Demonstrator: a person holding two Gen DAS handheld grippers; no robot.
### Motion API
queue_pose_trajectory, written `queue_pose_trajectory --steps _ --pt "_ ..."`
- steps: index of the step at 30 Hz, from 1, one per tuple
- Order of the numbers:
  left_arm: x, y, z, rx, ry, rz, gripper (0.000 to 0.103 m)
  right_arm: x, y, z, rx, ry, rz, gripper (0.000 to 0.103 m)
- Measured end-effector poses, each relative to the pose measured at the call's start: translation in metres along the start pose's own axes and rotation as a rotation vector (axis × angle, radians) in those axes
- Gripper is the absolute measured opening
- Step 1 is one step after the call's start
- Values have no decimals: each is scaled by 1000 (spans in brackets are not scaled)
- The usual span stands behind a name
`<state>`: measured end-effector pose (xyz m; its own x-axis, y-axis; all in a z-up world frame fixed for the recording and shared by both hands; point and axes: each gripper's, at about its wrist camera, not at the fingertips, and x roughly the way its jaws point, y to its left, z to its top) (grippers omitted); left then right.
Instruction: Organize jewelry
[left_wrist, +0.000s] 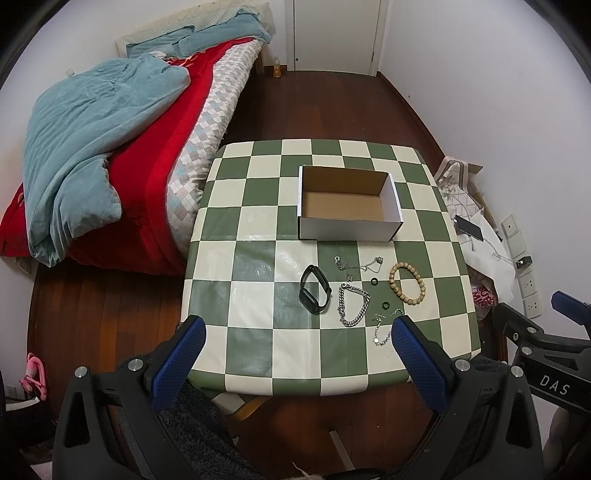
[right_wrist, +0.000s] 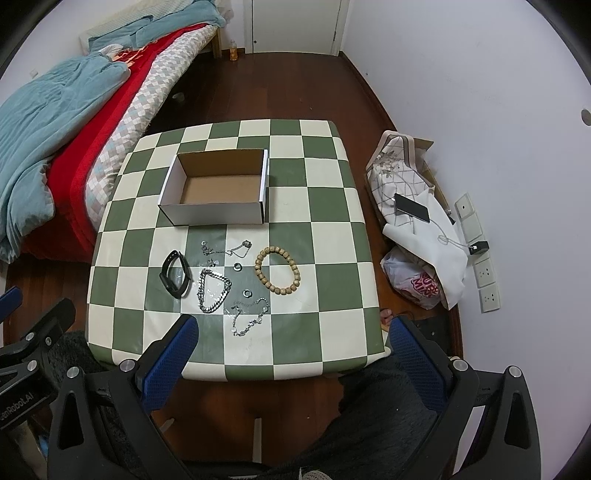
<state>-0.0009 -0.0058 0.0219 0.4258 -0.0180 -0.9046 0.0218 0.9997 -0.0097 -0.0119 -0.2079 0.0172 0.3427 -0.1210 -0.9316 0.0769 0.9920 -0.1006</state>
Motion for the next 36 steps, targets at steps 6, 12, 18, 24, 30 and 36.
queue_pose_trajectory --steps 6,12,18,24,30,36 --pt "-2 1 1 1 -5 -2 103 -4 0 5 1 -6 -2 103" --pt "-1 1 0 2 -5 -3 103 -5 0 7 0 -10 -1 103" --pt "-1 1 0 1 -6 -4 103 -7 1 7 -3 -15 1 103" --pt "2 2 1 2 -11 9 103 -7 1 5 7 -25 2 103" --pt "33 -2 5 38 -50 123 103 24 -11 7 58 -4 -29 103" --pt "89 -11 0 100 -38 246 103 100 -22 4 109 77 -37 99"
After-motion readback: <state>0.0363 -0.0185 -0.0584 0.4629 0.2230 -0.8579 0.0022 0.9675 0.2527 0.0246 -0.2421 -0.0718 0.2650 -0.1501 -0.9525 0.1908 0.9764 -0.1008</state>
